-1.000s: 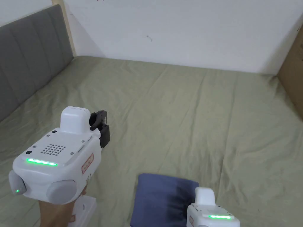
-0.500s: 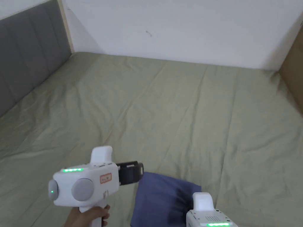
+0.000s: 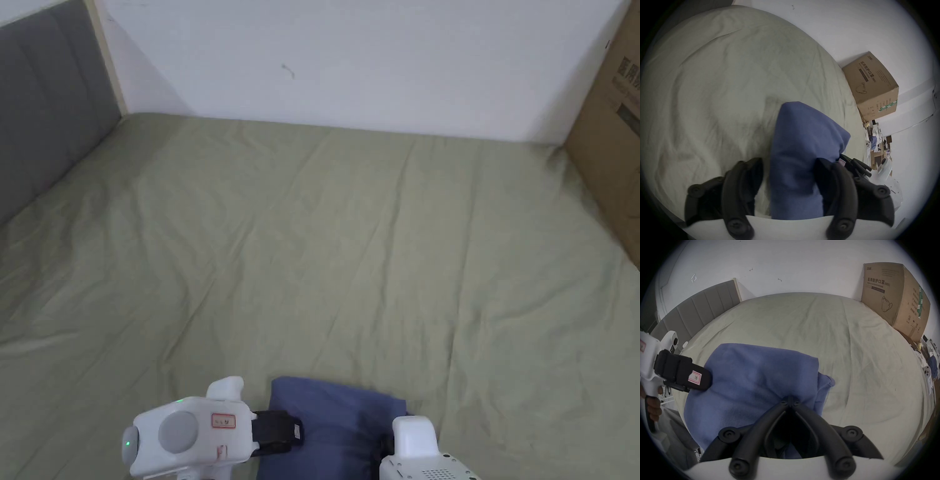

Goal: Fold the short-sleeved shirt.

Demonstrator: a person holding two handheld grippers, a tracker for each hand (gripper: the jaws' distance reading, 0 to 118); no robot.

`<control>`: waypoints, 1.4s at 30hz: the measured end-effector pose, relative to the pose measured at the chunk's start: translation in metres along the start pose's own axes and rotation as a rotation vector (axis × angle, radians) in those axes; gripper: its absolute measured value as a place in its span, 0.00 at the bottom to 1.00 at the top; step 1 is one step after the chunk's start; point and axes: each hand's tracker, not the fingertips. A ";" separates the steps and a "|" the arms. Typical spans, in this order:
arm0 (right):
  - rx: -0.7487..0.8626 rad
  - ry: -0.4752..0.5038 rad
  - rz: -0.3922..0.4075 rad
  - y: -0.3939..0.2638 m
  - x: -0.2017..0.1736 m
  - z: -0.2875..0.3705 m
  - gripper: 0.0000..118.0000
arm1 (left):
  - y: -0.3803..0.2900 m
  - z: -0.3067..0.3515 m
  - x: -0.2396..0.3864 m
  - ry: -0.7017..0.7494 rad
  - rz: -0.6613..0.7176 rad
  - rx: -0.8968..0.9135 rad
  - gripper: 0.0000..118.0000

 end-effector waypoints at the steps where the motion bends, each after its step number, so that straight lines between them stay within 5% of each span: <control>1: -0.003 0.001 0.002 0.001 0.000 0.000 0.00 | 0.000 0.000 0.001 -0.028 -0.005 0.004 0.40; 6: -0.007 0.017 -0.008 0.005 0.004 0.005 0.00 | -0.002 0.001 0.007 -0.019 -0.008 0.001 0.20; 9: 0.022 0.042 -0.043 0.011 0.010 0.016 0.00 | -0.004 0.010 0.014 -0.008 -0.040 0.042 0.17; 17: 0.241 0.011 -0.009 0.063 0.020 0.072 0.00 | 0.031 0.060 0.010 0.092 -0.176 0.136 0.16; 33: 0.440 -0.064 0.016 0.131 -0.003 0.101 0.00 | 0.152 0.204 -0.191 0.462 -0.048 0.252 0.16; 42: 0.433 -0.053 0.038 0.154 -0.025 0.066 0.00 | 0.177 0.235 -0.238 0.569 0.008 0.233 0.16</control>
